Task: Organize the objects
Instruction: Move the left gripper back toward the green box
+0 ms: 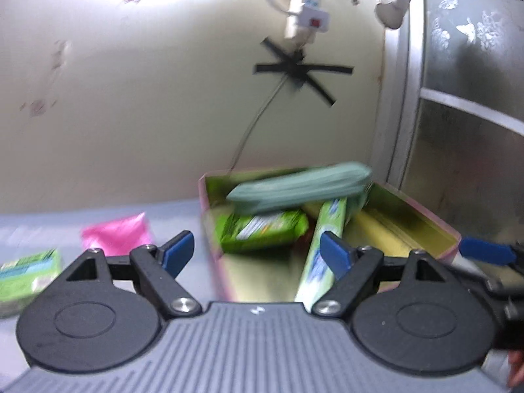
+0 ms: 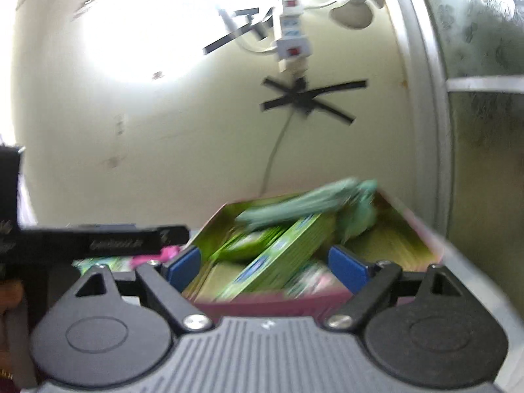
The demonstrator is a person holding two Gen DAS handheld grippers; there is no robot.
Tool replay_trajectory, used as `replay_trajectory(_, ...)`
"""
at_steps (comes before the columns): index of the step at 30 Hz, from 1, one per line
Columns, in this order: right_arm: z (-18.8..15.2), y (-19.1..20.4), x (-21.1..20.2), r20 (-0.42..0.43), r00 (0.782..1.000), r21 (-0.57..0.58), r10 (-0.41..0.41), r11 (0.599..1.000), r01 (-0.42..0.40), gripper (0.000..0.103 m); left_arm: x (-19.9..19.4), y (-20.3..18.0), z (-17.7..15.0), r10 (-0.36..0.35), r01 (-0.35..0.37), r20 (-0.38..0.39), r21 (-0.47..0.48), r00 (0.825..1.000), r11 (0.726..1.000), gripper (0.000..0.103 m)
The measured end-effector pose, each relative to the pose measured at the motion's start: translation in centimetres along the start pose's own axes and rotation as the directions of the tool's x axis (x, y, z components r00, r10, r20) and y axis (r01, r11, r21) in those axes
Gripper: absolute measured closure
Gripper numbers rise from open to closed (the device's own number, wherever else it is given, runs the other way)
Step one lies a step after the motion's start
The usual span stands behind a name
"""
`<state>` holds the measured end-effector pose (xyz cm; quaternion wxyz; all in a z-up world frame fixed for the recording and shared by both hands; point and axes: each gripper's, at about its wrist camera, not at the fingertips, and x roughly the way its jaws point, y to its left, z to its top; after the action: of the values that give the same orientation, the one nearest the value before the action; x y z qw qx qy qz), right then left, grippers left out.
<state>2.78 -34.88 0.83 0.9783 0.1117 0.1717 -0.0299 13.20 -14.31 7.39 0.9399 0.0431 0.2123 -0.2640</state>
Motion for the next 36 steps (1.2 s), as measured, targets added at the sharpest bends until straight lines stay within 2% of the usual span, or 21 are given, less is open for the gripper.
replay_trajectory(5,-4.3,2.9,0.4,-0.123,0.992,-0.014,0.009,1.000,-0.011,0.014,-0.3,3.9,-3.8,0.058,-0.063,-0.099,-0.044,0.993,0.997,0.017)
replay_trajectory(11,-6.5,6.5,2.3,-0.236,0.968,-0.195,-0.081,0.980,0.034,0.013,0.1,7.4,-7.5,0.155,-0.164,-0.179,-0.037,0.972,0.986,0.017)
replay_trajectory(13,-7.3,7.4,2.9,-0.300,0.951,-0.225,-0.074,0.974,0.005,0.014,0.1,8.6,-8.5,0.171,-0.183,-0.205,-0.036,0.964,0.983,0.017)
replay_trajectory(15,-8.1,8.3,3.8,-0.391,0.919,-0.225,-0.036,0.973,-0.057,0.013,0.2,9.4,-9.3,0.187,-0.199,-0.230,-0.029,0.955,0.980,0.016)
replay_trajectory(18,-8.1,10.1,3.9,-0.411,0.912,-0.268,-0.019,0.958,-0.101,0.015,-0.3,10.7,-9.8,0.180,-0.197,-0.226,-0.057,0.957,0.979,0.011)
replay_trajectory(21,-7.8,11.6,4.2,-0.438,0.899,-0.294,0.006,0.944,-0.150,0.015,-0.5,11.2,-9.8,0.180,-0.197,-0.226,-0.059,0.958,0.979,0.010)
replay_trajectory(25,-7.9,13.5,4.5,-0.441,0.897,-0.339,0.018,0.922,-0.186,0.015,-0.6,11.4,-9.9,0.174,-0.192,-0.223,-0.061,0.959,0.979,0.009)
replay_trajectory(32,-8.9,14.7,4.9,-0.419,0.906,-0.321,0.054,0.925,-0.203,0.014,-0.7,11.3,-10.0,0.162,-0.180,-0.222,-0.067,0.962,0.981,0.006)
replay_trajectory(36,-8.7,15.4,5.9,-0.444,0.893,-0.330,0.069,0.914,-0.235,0.012,-0.7,11.4,-10.0,0.152,-0.172,-0.221,-0.074,0.963,0.982,0.004)
